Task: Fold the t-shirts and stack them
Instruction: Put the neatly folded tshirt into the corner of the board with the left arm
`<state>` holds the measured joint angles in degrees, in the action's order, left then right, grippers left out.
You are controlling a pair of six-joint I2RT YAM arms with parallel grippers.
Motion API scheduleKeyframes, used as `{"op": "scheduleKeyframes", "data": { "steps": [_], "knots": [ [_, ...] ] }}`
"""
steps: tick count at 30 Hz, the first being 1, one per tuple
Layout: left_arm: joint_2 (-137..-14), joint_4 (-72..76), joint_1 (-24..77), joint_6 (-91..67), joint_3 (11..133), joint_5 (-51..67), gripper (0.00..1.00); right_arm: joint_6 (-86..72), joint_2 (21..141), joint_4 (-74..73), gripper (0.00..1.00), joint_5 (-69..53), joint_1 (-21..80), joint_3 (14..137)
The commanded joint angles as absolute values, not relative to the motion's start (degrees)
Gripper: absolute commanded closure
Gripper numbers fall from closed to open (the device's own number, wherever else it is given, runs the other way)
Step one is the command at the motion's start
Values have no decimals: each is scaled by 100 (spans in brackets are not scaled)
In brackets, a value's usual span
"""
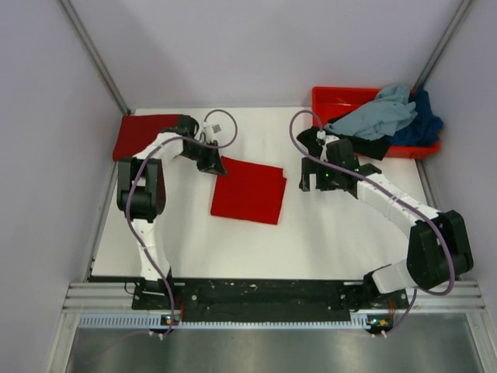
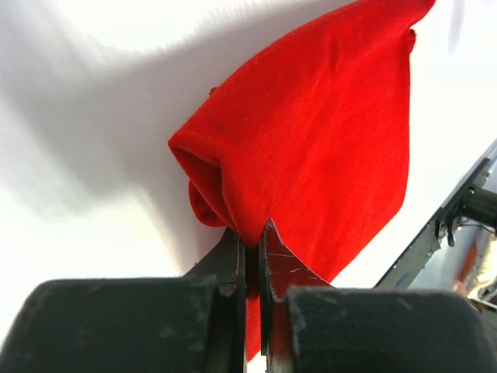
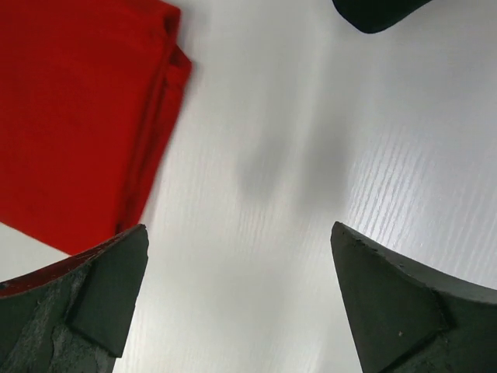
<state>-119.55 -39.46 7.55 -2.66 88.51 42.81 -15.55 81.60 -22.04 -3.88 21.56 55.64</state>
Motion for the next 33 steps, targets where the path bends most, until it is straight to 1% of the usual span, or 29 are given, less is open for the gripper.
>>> {"op": "scheduleKeyframes", "data": {
  "steps": [1, 6, 7, 8, 15, 24, 33],
  "knots": [
    [-12084, -4727, 308, 579, 9649, 4035, 100, -1328, 7866, -2215, 1, -97, 2092, 5546],
    [-12708, -5781, 44, 1195, 11071, 3499, 100, -1073, 7805, -2373, 1, -26, 2092, 5537],
    [-12787, -5931, -156, 1317, 11379, 3385, 100, -1029, 7796, -2425, 1, 130, 2092, 5546],
    [-12823, -6020, -193, 1423, 11617, 3131, 100, -994, 7787, -2452, 1, 167, 2100, 5537],
    [-12902, -5731, -281, 1810, 12699, 1329, 100, -896, 7814, -2557, 1, 211, 2092, 5599],
    [-12569, -4905, -281, 2188, 12841, -217, 100, -791, 7813, -2672, 1, 386, 2100, 5616],
    [-12182, -4167, -176, 2935, 12920, -1274, 100, -782, 8007, -2725, 1, 510, 2092, 5642]
  ]
}}
